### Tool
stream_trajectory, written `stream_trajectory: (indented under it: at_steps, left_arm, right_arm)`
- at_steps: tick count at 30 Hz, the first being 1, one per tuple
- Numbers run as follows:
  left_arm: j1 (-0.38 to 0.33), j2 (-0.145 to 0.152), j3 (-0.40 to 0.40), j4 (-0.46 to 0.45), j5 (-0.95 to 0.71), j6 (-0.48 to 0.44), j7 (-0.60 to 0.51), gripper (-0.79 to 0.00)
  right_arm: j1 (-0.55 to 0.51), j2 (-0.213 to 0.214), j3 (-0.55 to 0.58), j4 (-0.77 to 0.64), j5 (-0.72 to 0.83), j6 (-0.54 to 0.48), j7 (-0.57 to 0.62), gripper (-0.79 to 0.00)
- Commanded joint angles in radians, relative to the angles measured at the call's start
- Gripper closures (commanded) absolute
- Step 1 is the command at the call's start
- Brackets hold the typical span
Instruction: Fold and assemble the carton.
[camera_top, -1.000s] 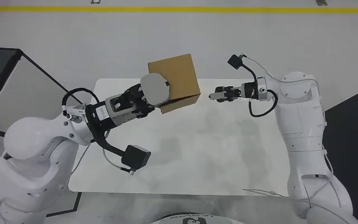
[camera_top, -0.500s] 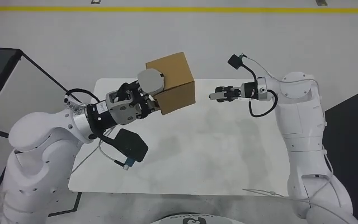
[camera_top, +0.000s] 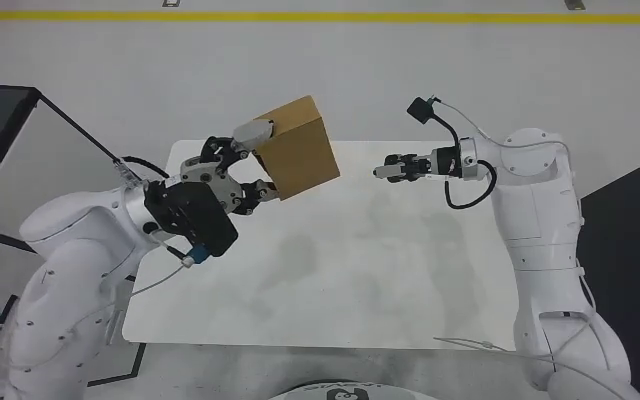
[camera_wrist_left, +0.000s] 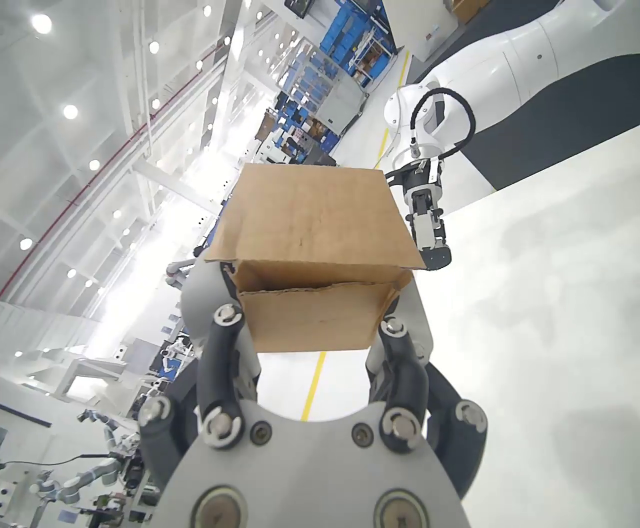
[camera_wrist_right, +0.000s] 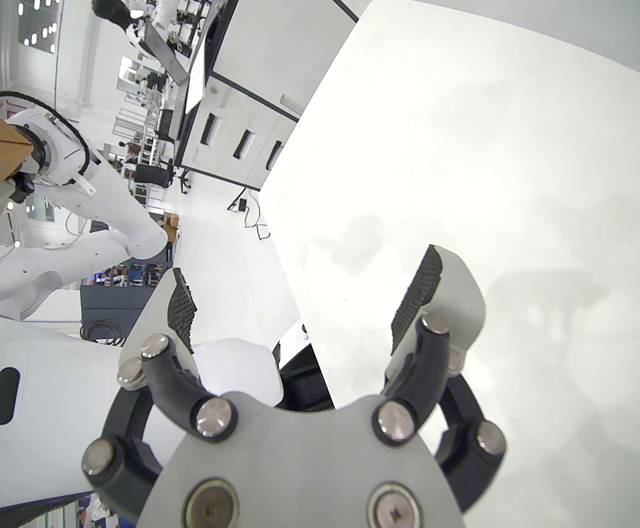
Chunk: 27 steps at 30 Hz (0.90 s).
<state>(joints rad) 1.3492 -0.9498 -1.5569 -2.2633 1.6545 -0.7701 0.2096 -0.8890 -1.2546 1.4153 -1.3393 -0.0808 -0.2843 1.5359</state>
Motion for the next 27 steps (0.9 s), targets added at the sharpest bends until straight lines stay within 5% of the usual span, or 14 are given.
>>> stream_trajectory:
  at_steps: [1, 5, 12, 21, 27]
  left_arm:
    - [0.0, 0.0, 0.0, 0.0, 0.0, 0.0, 0.0, 0.0]
    - [0.028, -0.007, 0.0, 0.041, -0.159, 0.04, -0.037, 0.0]
    - [0.019, -0.008, -0.002, 0.058, -0.515, 0.005, -0.255, 0.0]
    - [0.027, -0.009, 0.001, 0.063, -0.53, 0.02, -0.255, 0.0]
    - [0.045, -0.013, 0.004, 0.081, -0.805, 0.057, -0.265, 0.0]
  right_arm:
    - [0.0, 0.0, 0.0, 0.0, 0.0, 0.0, 0.0, -0.785]
    - [0.0, 0.0, 0.0, 0.0, 0.0, 0.0, 0.0, -0.785]
    - [0.0, 0.0, 0.0, 0.0, 0.0, 0.0, 0.0, -0.785]
    - [0.0, 0.0, 0.0, 0.0, 0.0, 0.0, 0.0, -0.785]
    - [0.0, 0.0, 0.0, 0.0, 0.0, 0.0, 0.0, -0.785]
